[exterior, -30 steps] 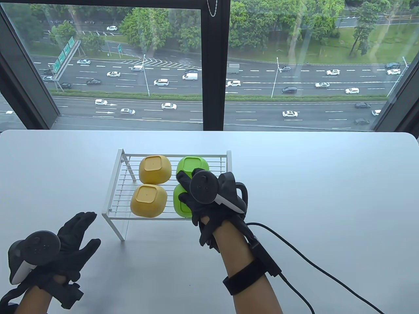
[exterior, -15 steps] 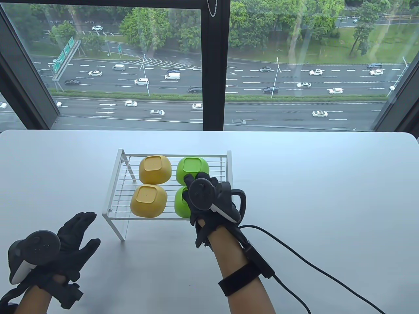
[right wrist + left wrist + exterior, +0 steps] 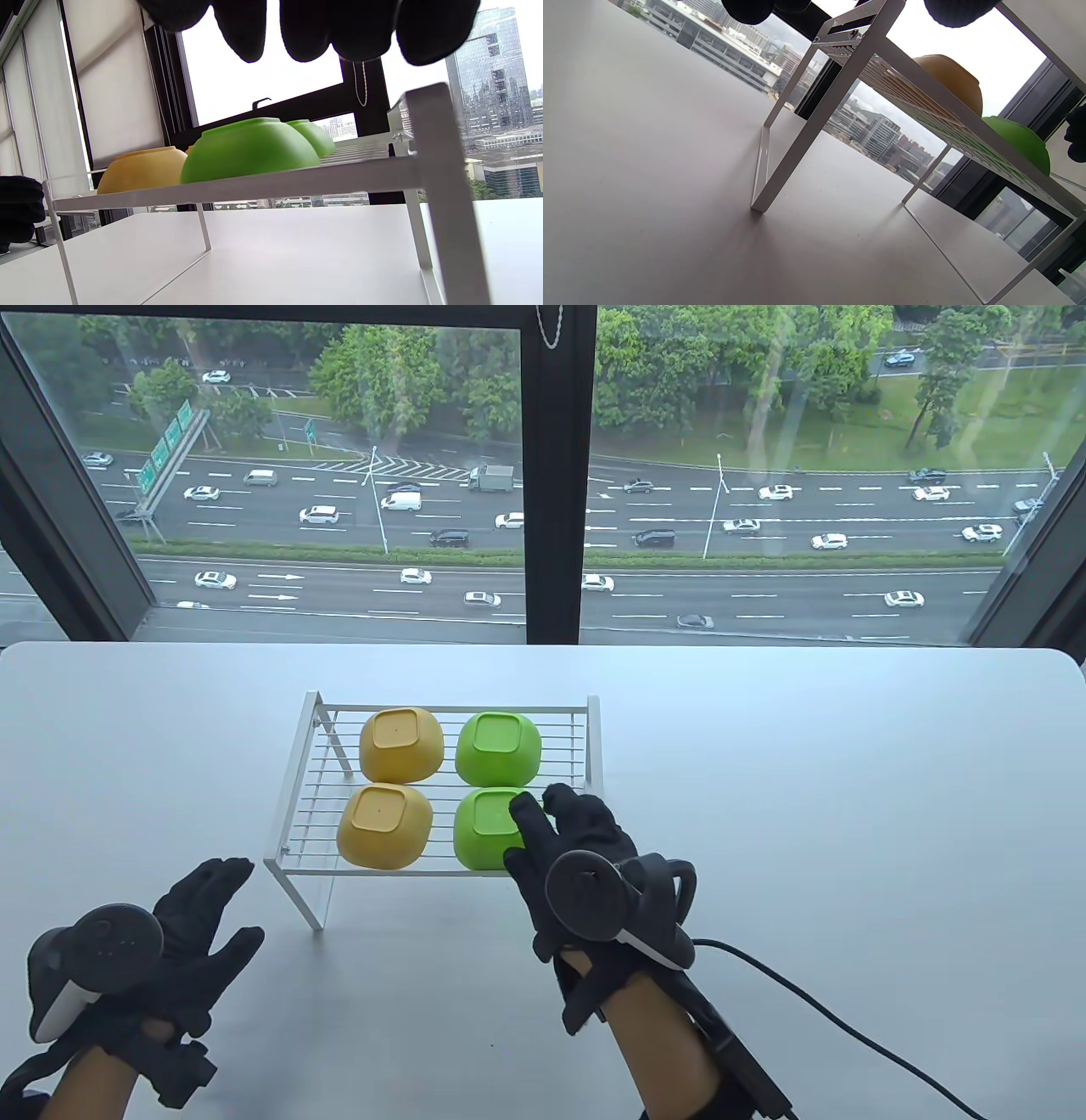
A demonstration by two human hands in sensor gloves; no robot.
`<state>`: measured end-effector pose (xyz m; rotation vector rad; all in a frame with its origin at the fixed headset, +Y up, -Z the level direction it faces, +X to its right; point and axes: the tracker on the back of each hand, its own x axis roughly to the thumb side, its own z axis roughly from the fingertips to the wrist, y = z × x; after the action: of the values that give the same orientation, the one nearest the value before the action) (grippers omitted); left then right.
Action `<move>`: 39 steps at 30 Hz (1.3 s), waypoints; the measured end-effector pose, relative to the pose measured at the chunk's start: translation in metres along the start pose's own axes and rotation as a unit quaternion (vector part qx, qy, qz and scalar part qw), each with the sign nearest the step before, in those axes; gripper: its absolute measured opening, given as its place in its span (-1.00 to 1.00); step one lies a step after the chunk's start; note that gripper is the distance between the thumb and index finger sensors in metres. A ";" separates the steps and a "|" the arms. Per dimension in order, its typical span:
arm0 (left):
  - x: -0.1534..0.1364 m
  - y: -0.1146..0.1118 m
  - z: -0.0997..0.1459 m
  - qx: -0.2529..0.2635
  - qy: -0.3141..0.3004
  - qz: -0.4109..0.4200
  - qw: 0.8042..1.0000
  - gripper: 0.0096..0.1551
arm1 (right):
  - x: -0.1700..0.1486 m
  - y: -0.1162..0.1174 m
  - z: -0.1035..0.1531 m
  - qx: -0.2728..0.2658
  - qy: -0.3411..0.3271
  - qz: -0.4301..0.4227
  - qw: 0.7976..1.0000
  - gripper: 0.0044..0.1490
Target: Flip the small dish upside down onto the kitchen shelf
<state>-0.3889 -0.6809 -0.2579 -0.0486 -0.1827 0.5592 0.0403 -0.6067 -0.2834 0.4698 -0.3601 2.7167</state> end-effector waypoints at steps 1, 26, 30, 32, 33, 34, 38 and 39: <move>0.000 -0.001 0.000 -0.001 0.000 -0.001 1.000 -0.08 | -0.003 -0.002 0.005 -0.004 0.002 0.000 1.000 -0.23; 0.003 -0.024 -0.012 -0.030 0.042 -0.102 0.993 -0.08 | -0.123 0.037 0.056 0.125 0.142 -0.021 0.982 -0.07; 0.002 -0.026 -0.012 -0.038 0.064 -0.134 0.988 -0.06 | -0.132 0.043 0.057 0.142 0.160 -0.016 0.977 -0.04; 0.001 -0.028 -0.012 -0.049 0.075 -0.148 0.985 -0.05 | -0.135 0.046 0.058 0.156 0.168 -0.023 0.973 -0.02; 0.001 -0.028 -0.012 -0.050 0.077 -0.153 0.984 -0.05 | -0.136 0.046 0.059 0.159 0.170 -0.026 0.972 -0.01; 0.001 -0.029 -0.013 -0.052 0.079 -0.158 0.983 -0.04 | -0.136 0.046 0.059 0.160 0.170 -0.029 0.972 0.00; 0.001 -0.028 -0.012 -0.049 0.079 -0.155 0.983 -0.03 | -0.132 0.043 0.059 0.160 0.162 -0.038 0.973 -0.01; 0.002 -0.028 -0.011 -0.047 0.078 -0.154 0.984 -0.03 | -0.130 0.042 0.060 0.156 0.158 -0.044 0.974 -0.01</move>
<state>-0.3707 -0.7038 -0.2662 -0.1539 -0.0608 0.2352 0.1548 -0.7021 -0.2841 0.1207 0.1708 2.7072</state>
